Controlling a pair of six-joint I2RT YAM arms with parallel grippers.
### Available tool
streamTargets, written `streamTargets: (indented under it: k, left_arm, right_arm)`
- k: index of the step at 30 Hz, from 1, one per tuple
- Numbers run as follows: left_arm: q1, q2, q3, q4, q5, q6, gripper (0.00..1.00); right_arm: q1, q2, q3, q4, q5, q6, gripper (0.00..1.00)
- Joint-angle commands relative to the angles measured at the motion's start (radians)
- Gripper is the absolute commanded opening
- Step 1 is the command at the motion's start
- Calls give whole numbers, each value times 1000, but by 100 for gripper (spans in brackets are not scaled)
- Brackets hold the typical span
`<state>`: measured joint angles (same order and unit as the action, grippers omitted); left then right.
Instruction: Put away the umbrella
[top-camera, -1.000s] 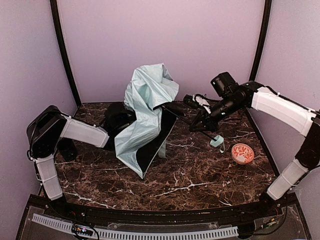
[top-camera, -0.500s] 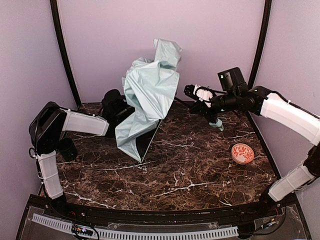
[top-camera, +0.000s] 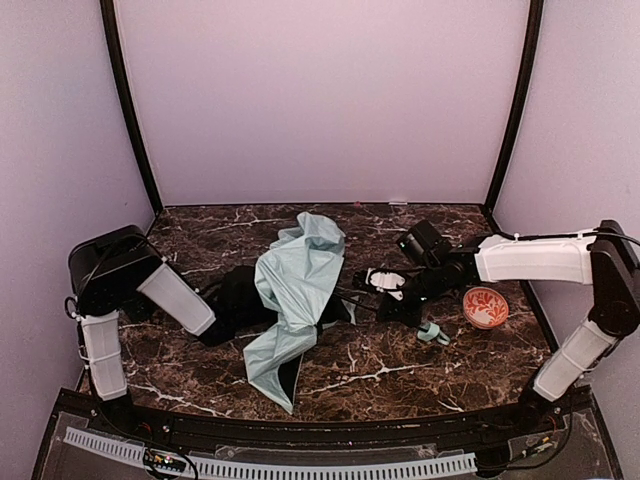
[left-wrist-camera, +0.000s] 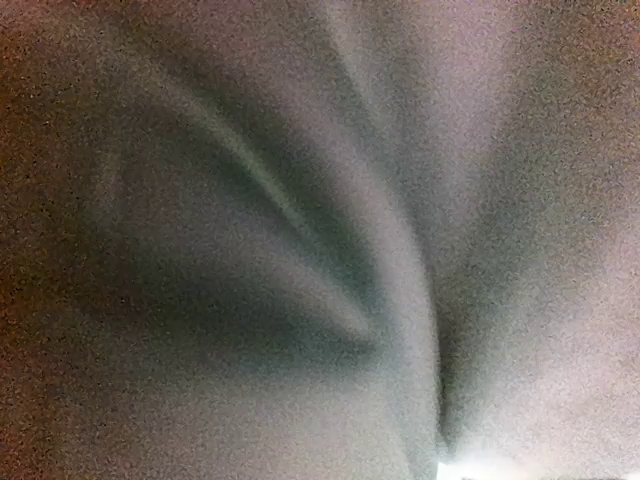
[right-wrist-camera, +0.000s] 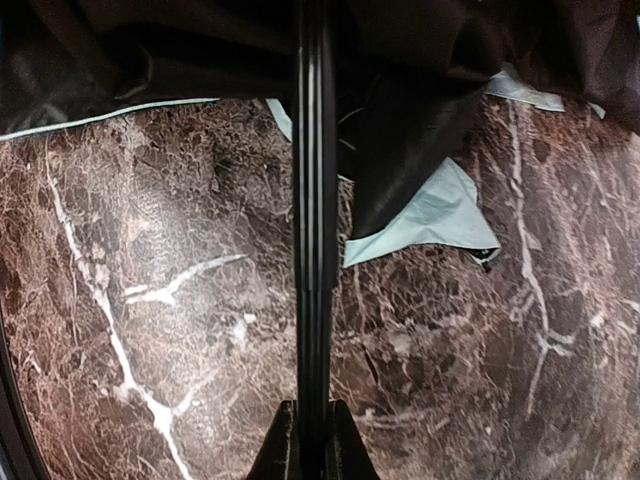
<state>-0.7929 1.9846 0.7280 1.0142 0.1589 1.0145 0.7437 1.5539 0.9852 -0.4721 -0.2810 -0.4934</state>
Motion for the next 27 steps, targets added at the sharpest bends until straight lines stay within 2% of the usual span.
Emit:
streamTargets:
  k: [1, 7, 13, 20, 22, 24, 26, 27]
  left_arm:
    - [-17, -149, -42, -203, -203, 9, 99]
    - [-26, -308, -124, -487, -385, -39, 99]
    - [-27, -442, -123, -829, -406, -173, 99]
    - [-46, -603, -180, -1032, -410, -230, 99]
    - [-52, -644, -203, -1010, -363, -236, 99]
    - [-61, -649, -225, -904, -291, -228, 97]
    - [-74, -612, -190, -825, -270, -271, 96]
    - [-78, -585, -156, -859, -259, -291, 96]
  right_arm:
    - [19, 71, -9, 2, -22, 7, 0]
    - [17, 92, -15, -26, -55, -10, 0]
    - [0, 160, 46, -89, -35, -8, 0]
    - [-40, 170, 81, -104, -33, -6, 0]
    - [-42, 181, 97, -95, -22, -7, 0]
    - [-41, 209, 119, -87, -39, 3, 0]
    - [-31, 238, 137, -88, -37, 8, 0]
    - [-23, 246, 140, -91, -22, 1, 0]
